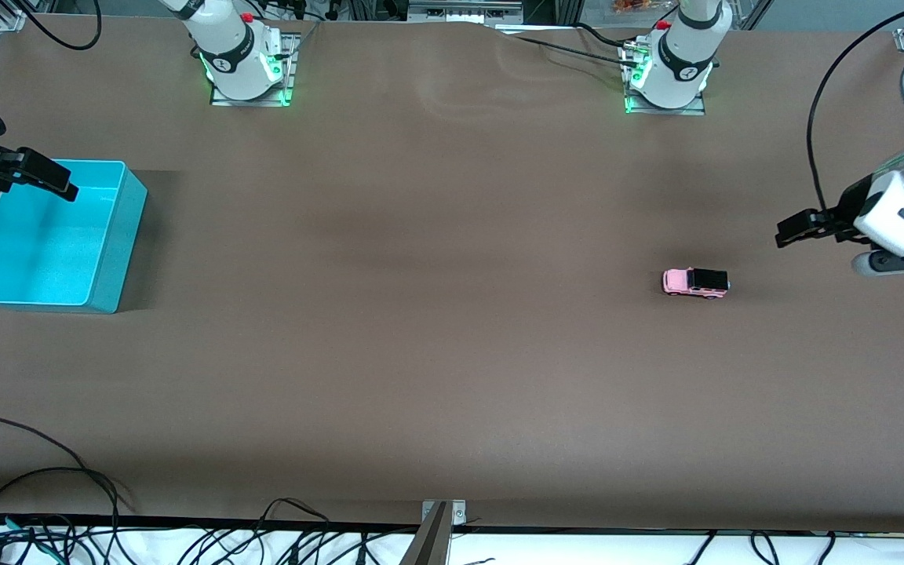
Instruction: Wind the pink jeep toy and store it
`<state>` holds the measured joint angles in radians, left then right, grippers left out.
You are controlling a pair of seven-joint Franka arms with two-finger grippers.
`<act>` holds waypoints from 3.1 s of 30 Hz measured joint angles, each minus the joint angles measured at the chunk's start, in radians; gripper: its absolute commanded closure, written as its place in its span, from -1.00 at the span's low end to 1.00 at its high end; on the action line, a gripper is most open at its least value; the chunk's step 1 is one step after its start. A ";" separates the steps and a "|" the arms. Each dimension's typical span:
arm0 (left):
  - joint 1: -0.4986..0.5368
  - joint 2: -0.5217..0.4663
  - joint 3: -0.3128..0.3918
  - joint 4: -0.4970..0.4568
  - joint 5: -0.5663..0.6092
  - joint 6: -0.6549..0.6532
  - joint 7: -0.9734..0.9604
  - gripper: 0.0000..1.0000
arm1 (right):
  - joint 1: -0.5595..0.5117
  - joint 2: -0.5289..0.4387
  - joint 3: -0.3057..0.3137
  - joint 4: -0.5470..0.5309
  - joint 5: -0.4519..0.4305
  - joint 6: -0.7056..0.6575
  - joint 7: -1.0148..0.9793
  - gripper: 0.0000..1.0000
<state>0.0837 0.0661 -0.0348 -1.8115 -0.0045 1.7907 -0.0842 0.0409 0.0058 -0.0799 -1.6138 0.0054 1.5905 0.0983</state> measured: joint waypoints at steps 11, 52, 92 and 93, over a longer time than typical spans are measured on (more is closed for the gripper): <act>0.013 0.045 0.000 -0.031 0.000 0.058 -0.189 -1.00 | -0.002 0.002 -0.002 0.002 0.000 0.038 0.024 -1.00; 0.006 0.139 -0.034 -0.434 0.004 0.643 -1.185 -0.99 | -0.001 0.008 -0.001 0.006 0.000 0.050 0.058 -1.00; 0.008 0.296 -0.049 -0.433 0.004 0.764 -1.499 0.25 | -0.001 0.014 -0.001 0.006 0.000 0.053 0.062 -1.00; 0.008 0.296 -0.049 -0.433 0.004 0.765 -1.499 0.29 | -0.002 0.014 -0.001 0.006 0.000 0.054 0.062 -1.00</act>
<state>0.0916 0.3625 -0.0842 -2.2446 -0.0005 2.5552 -1.5837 0.0394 0.0198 -0.0812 -1.6078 0.0054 1.6442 0.1600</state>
